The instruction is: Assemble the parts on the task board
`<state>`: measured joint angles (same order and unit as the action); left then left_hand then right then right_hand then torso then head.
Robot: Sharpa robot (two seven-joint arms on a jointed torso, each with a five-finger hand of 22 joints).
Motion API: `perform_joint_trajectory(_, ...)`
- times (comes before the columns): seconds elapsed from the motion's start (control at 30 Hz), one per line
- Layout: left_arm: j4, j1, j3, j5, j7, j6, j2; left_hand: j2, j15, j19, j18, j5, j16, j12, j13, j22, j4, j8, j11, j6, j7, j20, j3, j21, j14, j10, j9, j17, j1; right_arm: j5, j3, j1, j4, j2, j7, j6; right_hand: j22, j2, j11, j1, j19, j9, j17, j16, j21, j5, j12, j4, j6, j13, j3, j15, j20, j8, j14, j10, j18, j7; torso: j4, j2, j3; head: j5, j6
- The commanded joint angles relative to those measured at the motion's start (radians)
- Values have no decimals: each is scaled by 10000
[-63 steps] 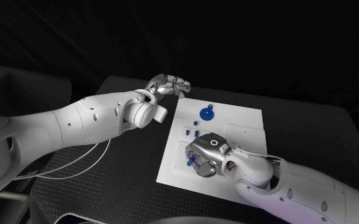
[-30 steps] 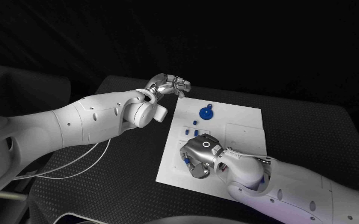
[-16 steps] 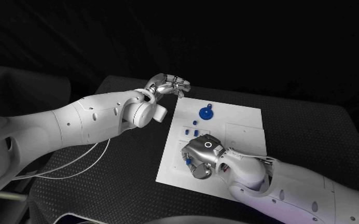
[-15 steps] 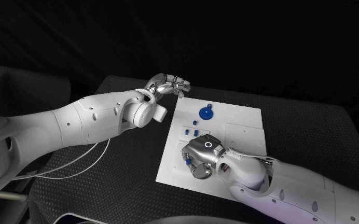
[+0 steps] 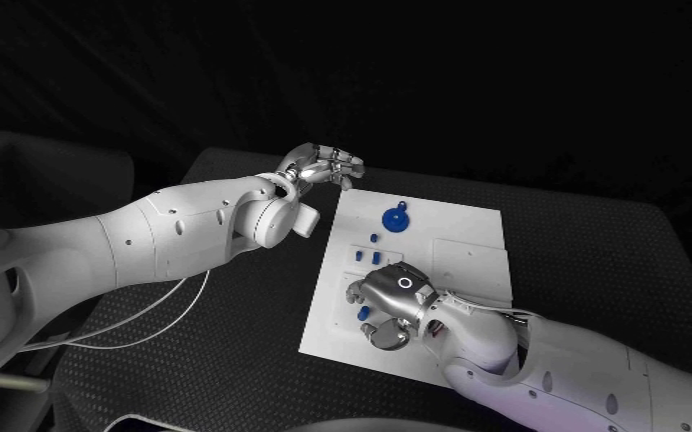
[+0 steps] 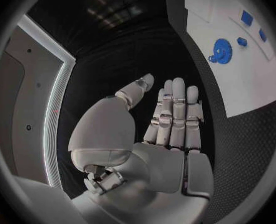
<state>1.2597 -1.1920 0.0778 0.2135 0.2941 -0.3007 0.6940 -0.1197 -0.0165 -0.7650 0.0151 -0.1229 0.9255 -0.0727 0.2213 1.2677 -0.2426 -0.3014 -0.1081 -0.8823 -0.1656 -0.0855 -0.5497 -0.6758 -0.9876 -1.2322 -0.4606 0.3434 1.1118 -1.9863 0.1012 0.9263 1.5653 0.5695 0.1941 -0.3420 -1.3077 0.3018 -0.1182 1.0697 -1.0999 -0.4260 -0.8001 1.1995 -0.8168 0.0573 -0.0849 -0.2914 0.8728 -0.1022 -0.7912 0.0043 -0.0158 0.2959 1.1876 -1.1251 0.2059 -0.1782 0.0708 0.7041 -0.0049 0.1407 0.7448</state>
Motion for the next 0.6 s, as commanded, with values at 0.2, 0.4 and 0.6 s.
perform_joint_trajectory(0.2,-5,-13,-7,-46,73,95,18,33,14,-70,127,-39,-40,6,9,15,7,-26,-3,86,-2,20,42,58,-55,104,-3,16,-88,34,-146,48,459,475,149,-845,-203,11,-80,-66,140,0,-19,13,67,-1,43,-10,-145,98,406,82,-13,-55,-90,204,559,-52,-6,-4,-5,-65,-66)
perform_joint_trajectory(0.4,-15,-13,-7,-48,73,99,43,32,13,-70,127,-38,-43,6,10,18,6,-25,-3,89,-3,20,42,61,-55,106,-3,19,-87,853,-547,223,960,1116,-103,-1119,-195,7,-75,-126,131,-30,-15,35,61,10,-8,11,-84,121,560,79,-27,18,-94,174,559,2,-19,-9,9,-162,-177)
perform_joint_trajectory(0.6,-63,-12,-5,-48,78,88,70,35,13,-71,128,-39,-45,6,10,20,5,-25,-3,89,-3,20,41,63,-55,106,-3,22,-84,2378,-1035,460,1417,1874,-230,-977,-164,-7,136,-244,-86,-105,22,93,12,22,-394,231,220,29,260,-129,26,237,88,-419,559,105,-41,-13,21,-286,-305)
